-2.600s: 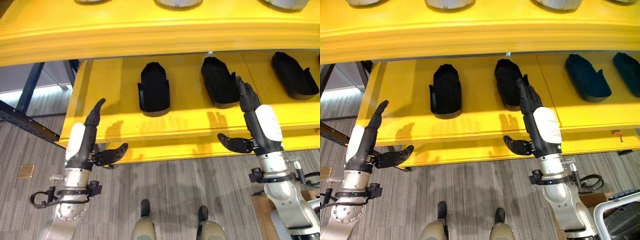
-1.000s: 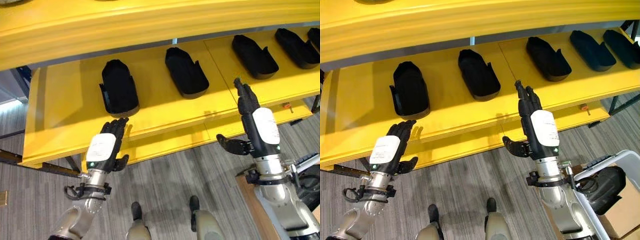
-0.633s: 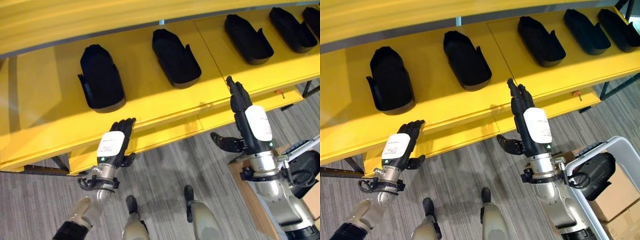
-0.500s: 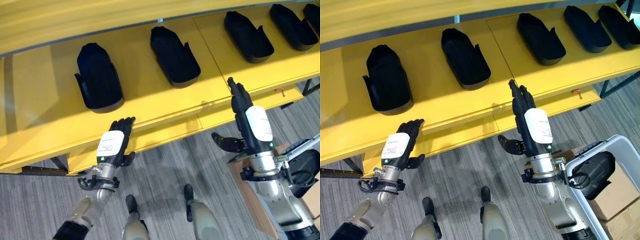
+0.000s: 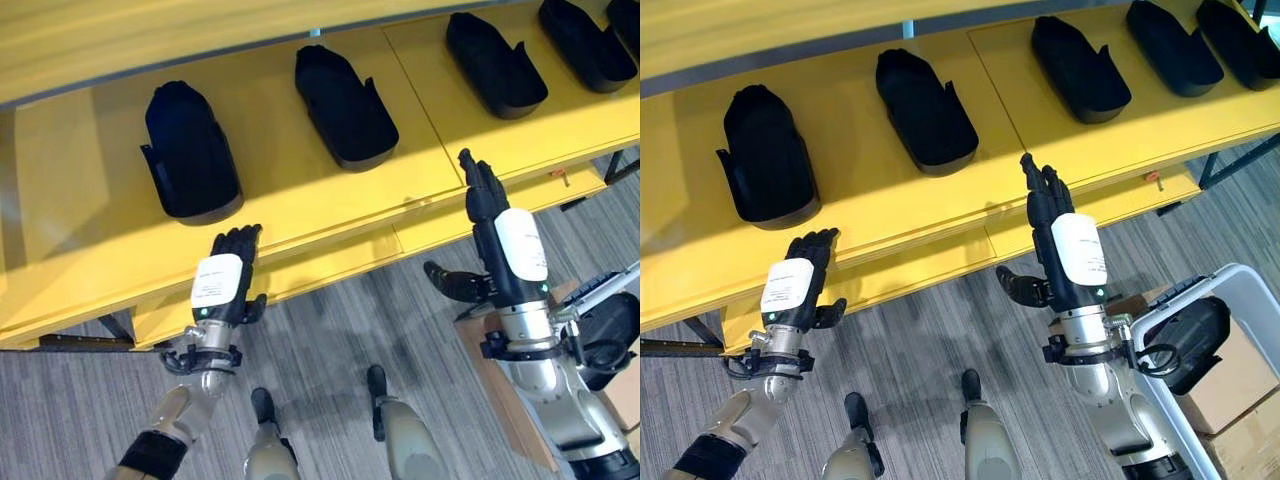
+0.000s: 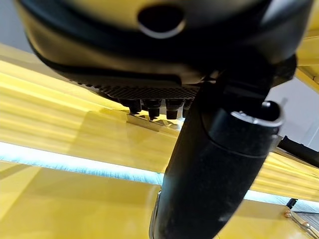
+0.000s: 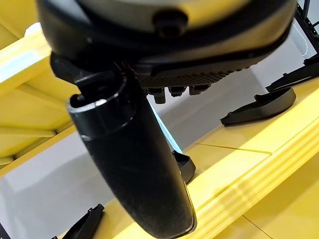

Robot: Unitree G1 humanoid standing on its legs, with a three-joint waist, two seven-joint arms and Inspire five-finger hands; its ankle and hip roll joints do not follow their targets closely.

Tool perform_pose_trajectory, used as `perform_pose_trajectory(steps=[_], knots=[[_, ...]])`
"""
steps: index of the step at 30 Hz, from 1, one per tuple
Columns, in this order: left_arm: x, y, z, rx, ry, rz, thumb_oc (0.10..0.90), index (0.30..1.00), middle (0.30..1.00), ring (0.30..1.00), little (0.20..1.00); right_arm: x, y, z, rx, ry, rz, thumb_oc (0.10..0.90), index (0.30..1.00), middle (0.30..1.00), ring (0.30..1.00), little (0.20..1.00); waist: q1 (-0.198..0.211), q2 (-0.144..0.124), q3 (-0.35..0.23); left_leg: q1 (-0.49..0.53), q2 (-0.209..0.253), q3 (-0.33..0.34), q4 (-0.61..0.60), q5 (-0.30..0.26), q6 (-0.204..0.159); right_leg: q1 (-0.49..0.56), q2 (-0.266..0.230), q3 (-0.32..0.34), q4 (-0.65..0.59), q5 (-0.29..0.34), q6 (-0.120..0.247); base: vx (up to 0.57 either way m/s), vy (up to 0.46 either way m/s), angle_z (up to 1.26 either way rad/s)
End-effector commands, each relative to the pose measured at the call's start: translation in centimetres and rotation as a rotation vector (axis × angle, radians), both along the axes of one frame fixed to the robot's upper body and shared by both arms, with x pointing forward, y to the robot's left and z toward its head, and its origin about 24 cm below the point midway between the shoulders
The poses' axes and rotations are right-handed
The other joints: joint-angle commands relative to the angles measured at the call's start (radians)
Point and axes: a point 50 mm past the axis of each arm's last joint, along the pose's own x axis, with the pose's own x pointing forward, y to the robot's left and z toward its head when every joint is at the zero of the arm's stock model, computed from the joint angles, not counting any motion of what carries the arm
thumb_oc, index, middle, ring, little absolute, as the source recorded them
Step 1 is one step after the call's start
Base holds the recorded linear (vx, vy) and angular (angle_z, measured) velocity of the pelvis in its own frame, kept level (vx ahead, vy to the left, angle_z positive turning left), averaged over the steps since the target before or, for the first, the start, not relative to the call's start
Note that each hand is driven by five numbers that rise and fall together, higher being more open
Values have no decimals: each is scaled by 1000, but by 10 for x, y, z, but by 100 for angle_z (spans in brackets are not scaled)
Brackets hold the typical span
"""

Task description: Move parts from the plastic box to the shelf.

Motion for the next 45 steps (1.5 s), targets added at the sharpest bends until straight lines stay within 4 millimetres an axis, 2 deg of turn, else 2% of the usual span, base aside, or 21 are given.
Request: perform_pose_trajectory(steps=[1,16,45], knots=[[13,14,27,1,-139,69,900,1000,1000,1000,1000,-4,9,49,4,-288,53,900,1000,1000,1000,1000,-8,-38,-25,13,100,-23,-3,80,-23,16,-64,-5,23,29,43,0,0,0],[18,24,23,-5,-128,148,900,1000,1000,1000,1000,-5,9,49,0,-290,54,900,1000,1000,1000,1000,-9,-43,-12,-3,95,-24,-1,78,-25,6,-70,-8,14,38,44,0,0,0],[32,25,44,29,-207,163,900,1000,1000,1000,1000,-5,7,50,-6,-298,45,900,1000,1000,1000,1000,-19,-53,11,-29,80,-26,16,65,-21,-12,-80,2,3,54,50,0,2,0]])
